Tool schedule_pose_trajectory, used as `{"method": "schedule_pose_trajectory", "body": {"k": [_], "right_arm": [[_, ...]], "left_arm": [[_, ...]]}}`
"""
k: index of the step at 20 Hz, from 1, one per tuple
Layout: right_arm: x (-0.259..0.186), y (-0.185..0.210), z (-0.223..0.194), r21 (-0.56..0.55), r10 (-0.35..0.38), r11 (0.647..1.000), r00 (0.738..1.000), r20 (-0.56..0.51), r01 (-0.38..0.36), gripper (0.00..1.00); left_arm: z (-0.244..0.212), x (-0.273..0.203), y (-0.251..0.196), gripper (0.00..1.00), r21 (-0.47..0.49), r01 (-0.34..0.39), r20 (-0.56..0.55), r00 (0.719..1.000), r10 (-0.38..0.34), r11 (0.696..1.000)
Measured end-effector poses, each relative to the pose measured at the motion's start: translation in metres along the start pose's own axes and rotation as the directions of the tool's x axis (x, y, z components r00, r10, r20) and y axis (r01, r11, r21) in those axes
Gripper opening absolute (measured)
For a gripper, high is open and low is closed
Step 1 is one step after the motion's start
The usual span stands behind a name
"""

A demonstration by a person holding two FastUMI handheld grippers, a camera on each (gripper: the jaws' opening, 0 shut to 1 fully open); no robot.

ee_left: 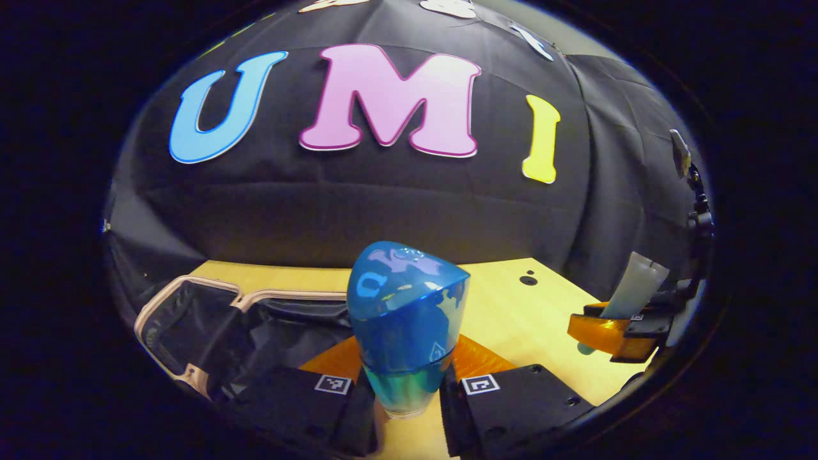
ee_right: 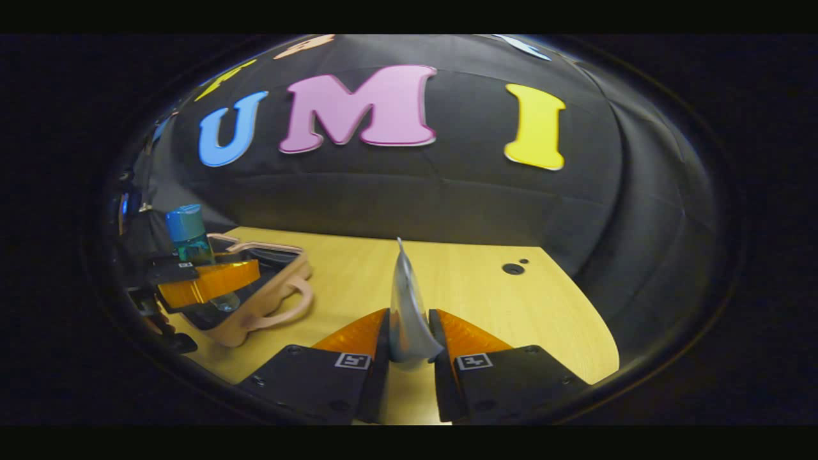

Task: First open the suitcase, pack the skin care products into it, and then close the suitcase.

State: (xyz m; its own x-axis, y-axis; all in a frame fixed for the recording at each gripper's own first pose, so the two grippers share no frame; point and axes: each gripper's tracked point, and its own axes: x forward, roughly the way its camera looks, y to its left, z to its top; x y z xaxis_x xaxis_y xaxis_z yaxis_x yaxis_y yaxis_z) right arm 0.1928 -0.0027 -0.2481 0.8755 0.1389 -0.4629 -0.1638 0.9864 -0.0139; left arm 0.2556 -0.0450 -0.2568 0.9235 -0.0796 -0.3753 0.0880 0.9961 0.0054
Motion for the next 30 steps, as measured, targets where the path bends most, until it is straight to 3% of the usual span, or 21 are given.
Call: {"method": "schedule_pose_trajectory", "body": {"k": [6, 9, 10, 12, 15, 18, 21, 23, 24, 28, 29, 30], "right_arm": [[-0.013, 0.088, 0.040, -0.013, 0.144, 0.990, 0.989, 0.028, -0.144, 0.33], [-0.021, 0.121, 0.050, -0.022, 0.203, 0.979, 0.979, 0.027, -0.202, 0.34], [-0.024, 0.130, 0.053, -0.013, 0.215, 0.977, 0.976, 0.026, -0.215, 0.38], [-0.031, 0.142, 0.060, 0.000, 0.230, 0.973, 0.973, 0.032, -0.230, 0.33], [-0.040, 0.151, 0.066, 0.007, 0.241, 0.970, 0.970, 0.040, -0.241, 0.33], [-0.047, 0.150, 0.068, 0.021, 0.231, 0.972, 0.972, 0.047, -0.232, 0.33], [-0.050, 0.144, 0.065, 0.010, 0.224, 0.974, 0.974, 0.030, -0.224, 0.33], [-0.052, 0.138, 0.064, 0.016, 0.211, 0.977, 0.977, 0.022, -0.211, 0.33], [-0.051, 0.136, 0.065, 0.016, 0.203, 0.979, 0.979, 0.024, -0.203, 0.34], [-0.044, 0.137, 0.067, 0.033, 0.189, 0.981, 0.982, 0.011, -0.190, 0.33], [-0.040, 0.140, 0.067, 0.037, 0.190, 0.981, 0.982, 0.002, -0.190, 0.33], [-0.037, 0.145, 0.065, 0.047, 0.193, 0.980, 0.981, -0.013, -0.193, 0.33]], "left_arm": [[-0.041, -0.005, 0.127, 0.48, 0.036, -0.161, -0.175, 0.971, 0.165, 0.986], [-0.065, 0.007, 0.144, 0.48, 0.003, -0.145, -0.267, 0.953, 0.141, 0.989], [-0.074, 0.008, 0.146, 0.48, -0.002, -0.140, -0.299, 0.945, 0.133, 0.990], [-0.093, 0.015, 0.156, 0.52, 0.001, -0.121, -0.373, 0.921, 0.113, 0.993], [-0.114, 0.023, 0.157, 0.48, 0.007, -0.090, -0.484, 0.871, 0.082, 0.996], [-0.132, 0.031, 0.156, 0.45, 0.019, -0.066, -0.597, 0.800, 0.064, 0.998], [-0.142, 0.038, 0.158, 0.49, 0.031, -0.062, -0.668, 0.741, 0.067, 0.998], [-0.139, 0.045, 0.158, 0.52, 0.041, -0.050, -0.679, 0.732, 0.065, 0.998], [-0.139, 0.044, 0.157, 0.48, 0.046, -0.047, -0.689, 0.721, 0.066, 0.998], [-0.135, 0.047, 0.163, 0.52, 0.083, -0.066, -0.677, 0.729, 0.104, 0.994], [-0.125, 0.046, 0.164, 0.53, 0.076, -0.082, -0.648, 0.753, 0.112, 0.994], [-0.109, 0.044, 0.164, 0.60, 0.060, -0.093, -0.598, 0.794, 0.111, 0.994]]}}
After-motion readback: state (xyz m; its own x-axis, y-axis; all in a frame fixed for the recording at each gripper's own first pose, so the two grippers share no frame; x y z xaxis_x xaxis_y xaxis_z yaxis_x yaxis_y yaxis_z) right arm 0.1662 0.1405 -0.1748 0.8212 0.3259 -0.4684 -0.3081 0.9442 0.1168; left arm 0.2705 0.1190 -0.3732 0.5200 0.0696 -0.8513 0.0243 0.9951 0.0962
